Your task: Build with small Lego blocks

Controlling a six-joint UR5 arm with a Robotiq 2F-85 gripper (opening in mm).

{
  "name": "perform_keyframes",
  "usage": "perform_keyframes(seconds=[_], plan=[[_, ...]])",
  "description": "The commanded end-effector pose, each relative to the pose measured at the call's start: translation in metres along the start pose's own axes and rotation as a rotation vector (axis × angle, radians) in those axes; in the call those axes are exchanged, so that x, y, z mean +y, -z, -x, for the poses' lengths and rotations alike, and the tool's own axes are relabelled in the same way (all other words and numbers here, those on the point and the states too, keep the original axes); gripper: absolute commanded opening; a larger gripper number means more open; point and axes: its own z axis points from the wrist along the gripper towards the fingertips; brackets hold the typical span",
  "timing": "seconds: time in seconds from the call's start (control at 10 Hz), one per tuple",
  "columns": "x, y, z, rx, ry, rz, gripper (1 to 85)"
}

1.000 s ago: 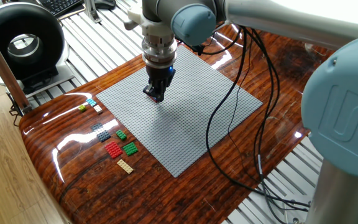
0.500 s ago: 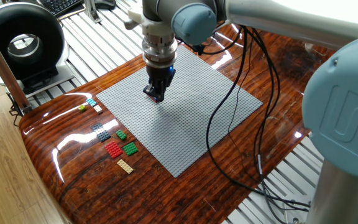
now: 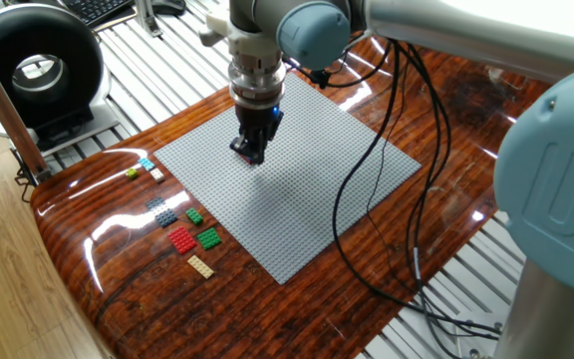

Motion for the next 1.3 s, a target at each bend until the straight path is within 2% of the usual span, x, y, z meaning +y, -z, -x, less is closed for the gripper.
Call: perform_keyframes(seconds=[0.0, 0.5, 0.7, 0.9, 1.0, 1.2], plan=[[0.003, 0.007, -0.002, 0.004, -0.008, 0.006, 1.3], [-0.003, 0.007, -0.001, -0.002, -0.03, -0.016, 1.3], [0.016, 0.004, 0.017, -0.002, -0.053, -0.014, 1.3], [0.026, 0.006, 0.027, -0.005, -0.055, -0.007, 1.3], [0.021, 0.007, 0.028, -0.003, -0.05, -0.021, 1.3], [0.02, 0.007, 0.026, 0.006, 0.009, -0.019, 1.3]])
